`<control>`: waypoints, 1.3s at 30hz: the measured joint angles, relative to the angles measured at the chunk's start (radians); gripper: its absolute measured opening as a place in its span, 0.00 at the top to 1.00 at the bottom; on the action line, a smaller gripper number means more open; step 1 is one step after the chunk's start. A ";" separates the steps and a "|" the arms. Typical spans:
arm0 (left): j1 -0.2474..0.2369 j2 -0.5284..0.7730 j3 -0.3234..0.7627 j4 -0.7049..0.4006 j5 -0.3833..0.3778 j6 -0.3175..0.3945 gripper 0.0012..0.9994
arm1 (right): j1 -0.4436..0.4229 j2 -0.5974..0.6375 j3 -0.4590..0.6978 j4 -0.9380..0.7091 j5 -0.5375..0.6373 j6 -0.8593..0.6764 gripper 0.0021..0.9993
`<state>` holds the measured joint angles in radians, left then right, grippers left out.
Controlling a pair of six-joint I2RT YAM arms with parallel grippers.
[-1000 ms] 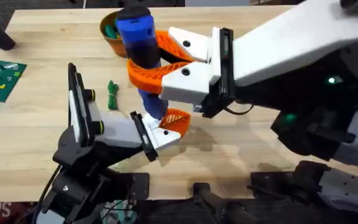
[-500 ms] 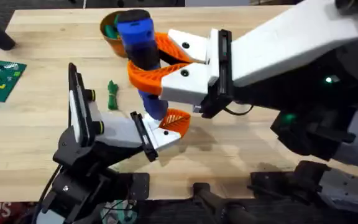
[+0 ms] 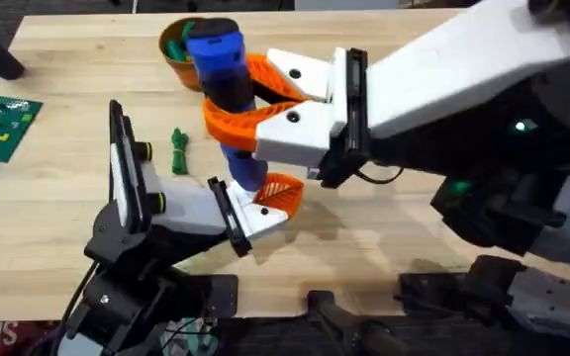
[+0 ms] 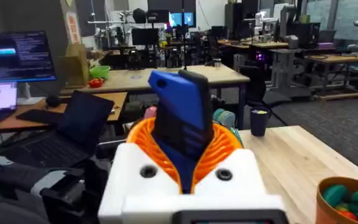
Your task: Pick up the gripper from the table and insert it into the empty holder that is missing its gripper. Then pick up a screw, insert it into the mounting hole, and use the screwdriver to tighten it. Finally, clean up the table by picking up the vegetable and placing it into the bucket.
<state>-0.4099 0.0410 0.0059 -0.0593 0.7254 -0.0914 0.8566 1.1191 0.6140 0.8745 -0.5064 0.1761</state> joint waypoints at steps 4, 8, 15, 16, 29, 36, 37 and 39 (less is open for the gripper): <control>0.000 0.000 0.000 0.000 0.004 0.000 0.99 | 0.000 0.000 0.000 0.000 0.000 0.000 0.95; 0.000 0.000 0.000 0.001 0.004 0.000 0.99 | 0.000 0.000 -0.001 0.014 -0.004 0.000 0.95; 0.000 -0.004 0.012 0.021 0.007 0.008 0.99 | -0.002 0.007 -0.035 0.180 -0.029 0.007 0.95; 0.000 -0.004 0.014 0.013 0.005 0.006 0.99 | -0.004 0.010 -0.034 0.214 -0.029 0.010 0.95; 0.000 -0.001 0.006 -0.010 0.003 0.001 0.99 | -0.037 -0.009 0.149 0.181 -0.003 0.010 0.95; 0.000 -0.001 0.006 -0.010 0.003 0.001 0.99 | -0.037 -0.009 0.157 0.113 -0.003 0.049 0.95; 0.000 -0.001 0.006 -0.010 0.003 0.001 0.99 | -0.037 -0.009 0.157 0.115 -0.003 0.057 0.95; 0.000 -0.001 0.006 -0.010 0.003 0.001 0.99 | -0.037 -0.009 0.157 0.118 -0.003 0.072 0.95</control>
